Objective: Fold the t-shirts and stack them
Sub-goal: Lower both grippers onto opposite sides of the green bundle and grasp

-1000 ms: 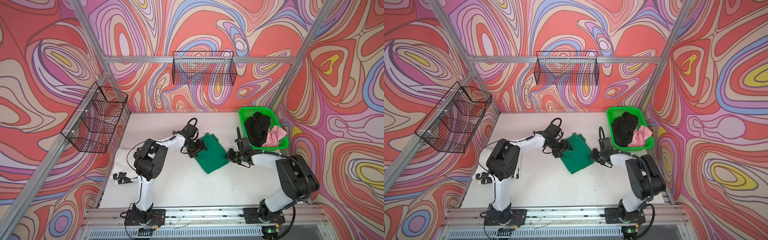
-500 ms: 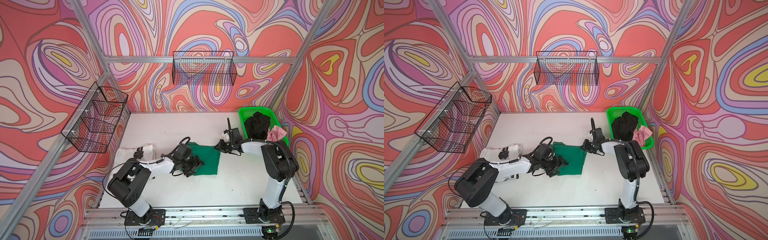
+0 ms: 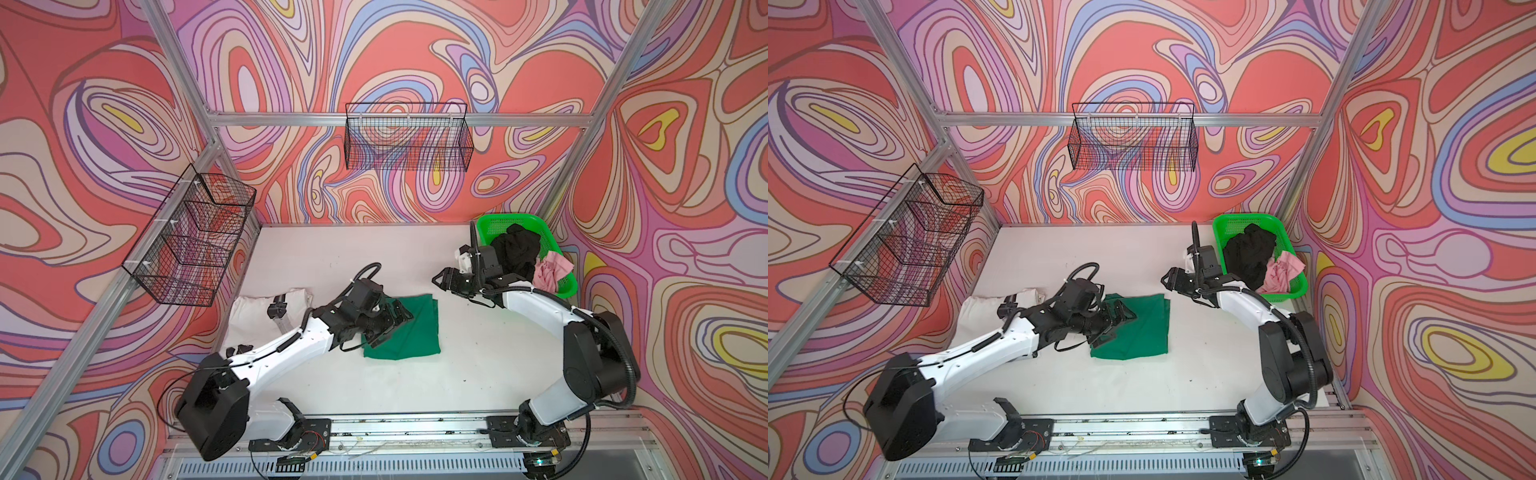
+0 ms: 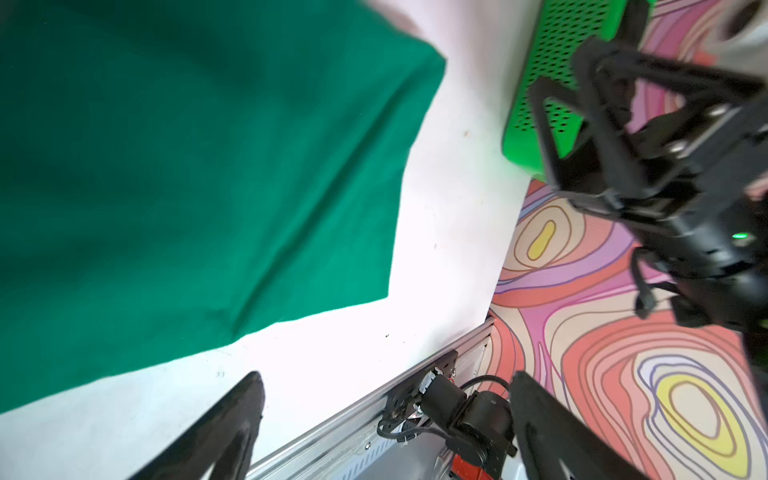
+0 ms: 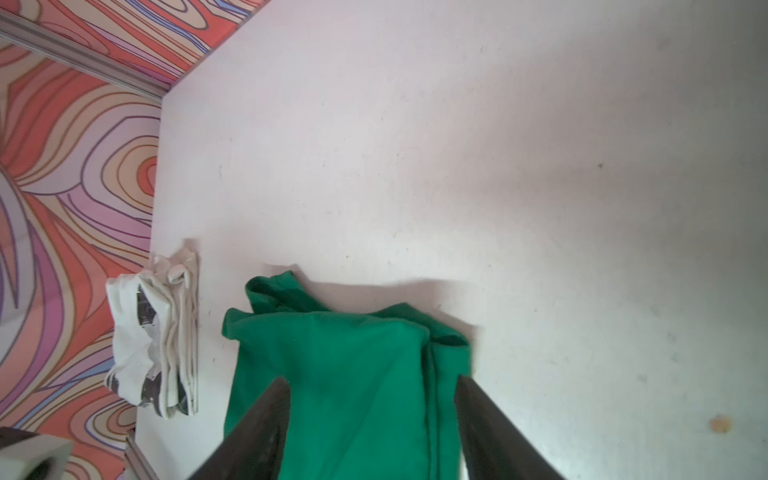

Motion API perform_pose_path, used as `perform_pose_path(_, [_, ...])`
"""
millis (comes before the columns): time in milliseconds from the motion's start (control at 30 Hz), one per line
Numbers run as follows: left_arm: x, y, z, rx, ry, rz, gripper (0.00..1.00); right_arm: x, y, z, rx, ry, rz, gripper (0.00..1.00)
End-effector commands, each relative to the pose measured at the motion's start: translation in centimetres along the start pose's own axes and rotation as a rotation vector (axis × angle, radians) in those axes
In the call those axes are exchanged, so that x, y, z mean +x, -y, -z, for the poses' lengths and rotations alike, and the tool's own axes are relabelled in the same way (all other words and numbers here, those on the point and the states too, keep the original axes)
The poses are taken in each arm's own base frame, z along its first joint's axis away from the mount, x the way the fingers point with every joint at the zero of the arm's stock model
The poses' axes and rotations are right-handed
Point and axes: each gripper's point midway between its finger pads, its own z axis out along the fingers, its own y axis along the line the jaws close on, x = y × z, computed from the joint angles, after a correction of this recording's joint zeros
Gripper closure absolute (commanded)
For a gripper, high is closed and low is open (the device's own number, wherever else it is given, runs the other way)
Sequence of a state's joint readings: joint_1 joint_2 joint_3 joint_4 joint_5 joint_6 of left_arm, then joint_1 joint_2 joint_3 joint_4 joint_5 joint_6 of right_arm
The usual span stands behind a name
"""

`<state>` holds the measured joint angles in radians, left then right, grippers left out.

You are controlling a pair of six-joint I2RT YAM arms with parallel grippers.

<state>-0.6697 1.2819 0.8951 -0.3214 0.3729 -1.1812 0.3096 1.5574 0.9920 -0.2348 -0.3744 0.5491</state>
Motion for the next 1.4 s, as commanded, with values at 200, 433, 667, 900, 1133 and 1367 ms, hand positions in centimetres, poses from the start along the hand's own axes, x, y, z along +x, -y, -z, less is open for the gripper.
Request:
perform_pose_path(200, [-3.8,-10.6,3.2,-0.247,-0.042,0.009,0.02,9.6,3.6,-0.5,0.107,-0.234,-0.089,0.02])
perform_pose_path(433, [-3.4,-12.3,-1.0,-0.222,-0.185,0.048,0.0,11.5,4.2,-2.1,0.148,-0.263,-0.117,0.08])
perform_pose_path(667, [-3.2,-14.3,-3.0,-0.267,-0.231,0.097,0.06,11.8,4.4,-3.4,0.176,-0.267,-0.126,0.2])
perform_pose_path(900, [-2.8,-15.6,-4.7,-0.328,-0.28,0.128,0.16,13.3,5.3,-4.4,0.21,-0.312,-0.138,0.34])
perform_pose_path(1133, [-1.0,-16.7,-6.3,-0.404,-0.344,0.1,0.25,14.9,5.7,-5.6,0.206,-0.352,-0.152,0.43])
perform_pose_path(1367, [-0.4,-17.7,-6.5,-0.424,-0.362,0.109,0.36,14.3,4.9,-4.9,0.191,-0.36,-0.114,0.41])
